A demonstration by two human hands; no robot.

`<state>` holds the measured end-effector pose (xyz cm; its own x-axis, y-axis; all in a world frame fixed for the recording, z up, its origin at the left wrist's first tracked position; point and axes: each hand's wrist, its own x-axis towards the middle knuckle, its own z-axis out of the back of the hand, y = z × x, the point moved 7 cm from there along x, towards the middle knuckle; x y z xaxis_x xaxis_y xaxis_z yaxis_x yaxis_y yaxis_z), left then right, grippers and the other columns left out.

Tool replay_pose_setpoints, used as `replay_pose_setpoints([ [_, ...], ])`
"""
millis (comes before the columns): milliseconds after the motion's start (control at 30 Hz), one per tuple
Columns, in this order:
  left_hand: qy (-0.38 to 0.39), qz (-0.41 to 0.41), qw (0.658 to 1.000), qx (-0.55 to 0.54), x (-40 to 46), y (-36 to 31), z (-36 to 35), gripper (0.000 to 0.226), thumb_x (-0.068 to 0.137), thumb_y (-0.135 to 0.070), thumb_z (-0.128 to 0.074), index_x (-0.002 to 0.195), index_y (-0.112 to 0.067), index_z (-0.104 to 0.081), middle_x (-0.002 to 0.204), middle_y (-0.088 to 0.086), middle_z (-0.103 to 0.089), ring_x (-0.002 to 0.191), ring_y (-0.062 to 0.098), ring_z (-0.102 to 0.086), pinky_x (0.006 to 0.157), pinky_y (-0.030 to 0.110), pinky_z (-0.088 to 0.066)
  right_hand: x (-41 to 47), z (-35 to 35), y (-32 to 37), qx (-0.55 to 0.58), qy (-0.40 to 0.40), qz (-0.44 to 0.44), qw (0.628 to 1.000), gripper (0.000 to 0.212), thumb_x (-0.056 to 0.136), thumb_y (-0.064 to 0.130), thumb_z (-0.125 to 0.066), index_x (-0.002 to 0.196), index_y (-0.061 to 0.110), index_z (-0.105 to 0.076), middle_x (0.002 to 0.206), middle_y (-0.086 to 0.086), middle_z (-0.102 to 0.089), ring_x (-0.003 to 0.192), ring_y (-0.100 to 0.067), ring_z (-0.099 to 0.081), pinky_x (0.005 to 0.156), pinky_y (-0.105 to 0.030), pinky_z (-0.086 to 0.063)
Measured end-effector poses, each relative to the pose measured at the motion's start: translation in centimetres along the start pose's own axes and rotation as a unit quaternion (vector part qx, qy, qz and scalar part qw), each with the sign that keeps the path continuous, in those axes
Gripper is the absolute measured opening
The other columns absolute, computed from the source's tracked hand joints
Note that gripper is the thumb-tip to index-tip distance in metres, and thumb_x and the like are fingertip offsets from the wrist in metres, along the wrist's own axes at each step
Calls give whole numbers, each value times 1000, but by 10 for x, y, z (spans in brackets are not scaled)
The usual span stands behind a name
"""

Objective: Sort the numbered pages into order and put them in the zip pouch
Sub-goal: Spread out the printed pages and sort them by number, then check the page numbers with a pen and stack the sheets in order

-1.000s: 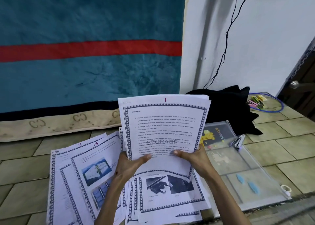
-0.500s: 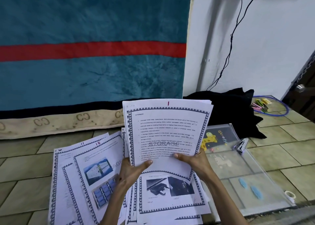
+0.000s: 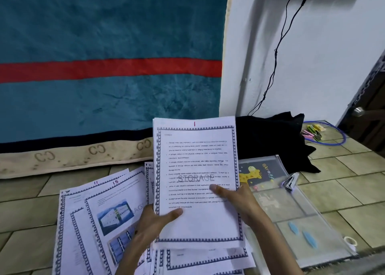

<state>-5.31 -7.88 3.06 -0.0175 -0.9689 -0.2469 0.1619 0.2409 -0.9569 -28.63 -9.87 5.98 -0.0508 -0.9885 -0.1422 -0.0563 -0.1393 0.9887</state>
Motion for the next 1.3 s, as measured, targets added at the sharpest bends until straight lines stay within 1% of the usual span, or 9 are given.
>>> replay_pose_setpoints([
  [67, 34, -6, 998, 45, -10, -2, -1, 64, 39, -72, -76, 90, -35, -64, 73, -29, -68, 88, 0, -61, 79, 19, -48, -3, 5, -16, -20, -2, -33, 999, 30, 68, 17, -82, 95, 8, -72, 91, 0, -75, 85, -13, -72, 79, -28, -56],
  [233, -192, -187, 944, 194, 15, -71, 19, 49, 96, -34, -42, 141, -15, -37, 145, 5, -42, 134, 24, -38, 110, 38, -32, -13, 9, -53, -66, 13, -105, 992, 24, 68, 17, -82, 88, 7, -71, 83, 2, -74, 68, -4, -69, 58, -15, -51],
  [467, 24, -221, 868, 445, 98, -98, -61, 39, 100, -34, -31, 129, -14, -47, 130, 12, -55, 123, 30, -47, 96, 38, -35, -14, 9, -74, -93, 26, -138, 986, 39, 66, 17, -84, 98, -1, -68, 92, -7, -74, 75, -13, -70, 61, -20, -54],
  [733, -13, -236, 885, 401, 91, -106, -62, 23, 99, -26, -35, 104, -9, -50, 115, 9, -58, 113, 27, -46, 90, 35, -26, -10, 3, -33, -153, 65, -33, 986, 32, 84, 42, -63, 106, 19, -66, 106, 6, -70, 94, 0, -64, 80, -12, -50],
  [867, -10, -277, 874, 399, 82, -113, -74, 20, 100, -24, -33, 101, -14, -49, 109, 3, -58, 108, 24, -45, 81, 30, -20, 11, -3, 29, -141, -56, 111, 982, 30, 98, 32, -41, 121, 18, -53, 105, 13, -60, 94, 4, -55, 72, -7, -41],
  [1033, -9, -299, 866, 401, 80, -114, -82, 22, 101, -23, -30, 102, -12, -50, 101, -1, -56, 103, 23, -43, 75, 28, -15, 29, 3, 33, -201, -182, 121, 955, 23, 100, 21, -36, 84, 10, -50, 78, -1, -52, 71, -14, -46, 61, -27, -28],
  [1133, 8, -292, 870, 397, 86, -107, -85, 18, 101, -23, -31, 96, -17, -48, 99, -8, -54, 104, 22, -43, 76, 29, -16, 41, 12, 13, -164, -141, 100, 971, 30, 99, 25, -40, 76, 13, -54, 69, 4, -52, 66, -9, -46, 61, -30, -35],
  [1200, 17, -278, 877, 391, 90, -102, -86, 15, 101, -24, -32, 91, -22, -44, 102, -8, -55, 106, 22, -44, 78, 29, -16, 51, 44, -1, -176, -169, 52, 968, 33, 98, 32, -41, 81, 13, -61, 78, -1, -61, 75, -13, -56, 69, -29, -44],
  [1300, 24, -256, 880, 400, 94, -98, -91, 15, 100, -27, -34, 96, -22, -47, 109, 0, -58, 109, 23, -44, 82, 30, -18, 57, 132, -9, -336, -357, -45, 870, 41, 93, 36, -51, 112, 0, -55, 118, -24, -54, 115, -36, -47, 93, -40, -39],
])
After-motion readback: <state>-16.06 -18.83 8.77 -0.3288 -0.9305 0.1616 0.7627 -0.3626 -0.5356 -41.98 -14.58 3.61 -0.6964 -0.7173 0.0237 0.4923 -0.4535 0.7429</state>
